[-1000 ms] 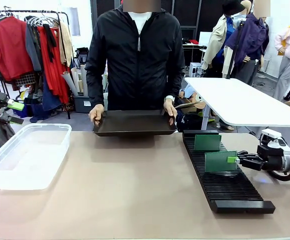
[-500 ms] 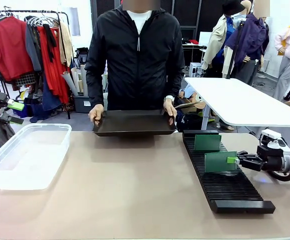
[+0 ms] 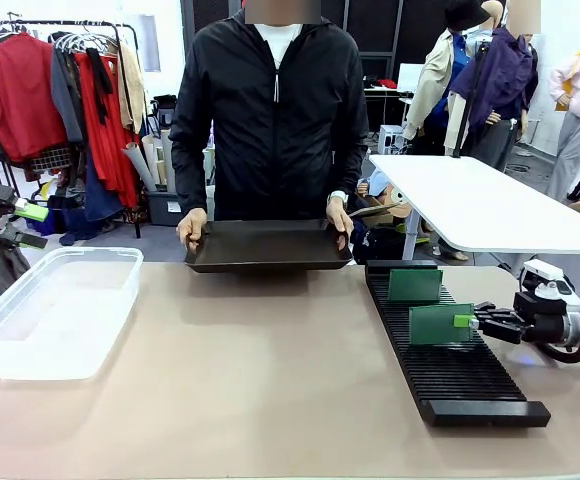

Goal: Sort PCBs into racks and boxes based on the side picked up.
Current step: If the short side of the Blank PCB is picked up, insert it into the PCB Rack ; if the long side is picked up, place it in the Organizing box.

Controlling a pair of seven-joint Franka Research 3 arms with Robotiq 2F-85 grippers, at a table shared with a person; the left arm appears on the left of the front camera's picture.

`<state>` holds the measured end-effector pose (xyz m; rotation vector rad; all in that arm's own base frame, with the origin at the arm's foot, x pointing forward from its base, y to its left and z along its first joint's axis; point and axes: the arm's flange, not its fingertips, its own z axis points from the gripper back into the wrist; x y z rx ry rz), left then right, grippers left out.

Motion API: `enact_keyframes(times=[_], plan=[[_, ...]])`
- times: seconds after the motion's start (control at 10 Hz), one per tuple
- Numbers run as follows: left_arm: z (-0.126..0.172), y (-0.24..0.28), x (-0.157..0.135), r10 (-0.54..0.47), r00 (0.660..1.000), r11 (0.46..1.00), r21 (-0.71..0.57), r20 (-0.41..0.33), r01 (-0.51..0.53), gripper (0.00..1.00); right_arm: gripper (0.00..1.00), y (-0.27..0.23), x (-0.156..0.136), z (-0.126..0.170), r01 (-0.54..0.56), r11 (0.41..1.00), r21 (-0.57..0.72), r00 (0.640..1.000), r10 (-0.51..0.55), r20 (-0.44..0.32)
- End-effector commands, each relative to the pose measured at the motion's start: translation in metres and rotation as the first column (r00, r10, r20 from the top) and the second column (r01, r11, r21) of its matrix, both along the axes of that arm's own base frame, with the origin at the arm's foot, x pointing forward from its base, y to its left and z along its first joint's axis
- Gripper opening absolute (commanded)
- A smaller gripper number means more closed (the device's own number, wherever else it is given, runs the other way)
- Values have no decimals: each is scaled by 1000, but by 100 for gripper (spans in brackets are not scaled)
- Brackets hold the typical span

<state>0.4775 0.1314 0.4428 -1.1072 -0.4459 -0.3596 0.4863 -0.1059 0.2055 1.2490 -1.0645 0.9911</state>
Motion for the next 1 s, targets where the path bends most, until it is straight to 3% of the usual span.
enact_keyframes(times=[0.0,0.9], plan=[[2,-1,-1,4,1000,1000,3,-1,-4,100,0,0,5,1,29,999,19,998,-30,50],[2,-1,-1,4,1000,1000,3,-1,-4,100,0,3,5,-12,30,1000,-5,999,-29,43]])
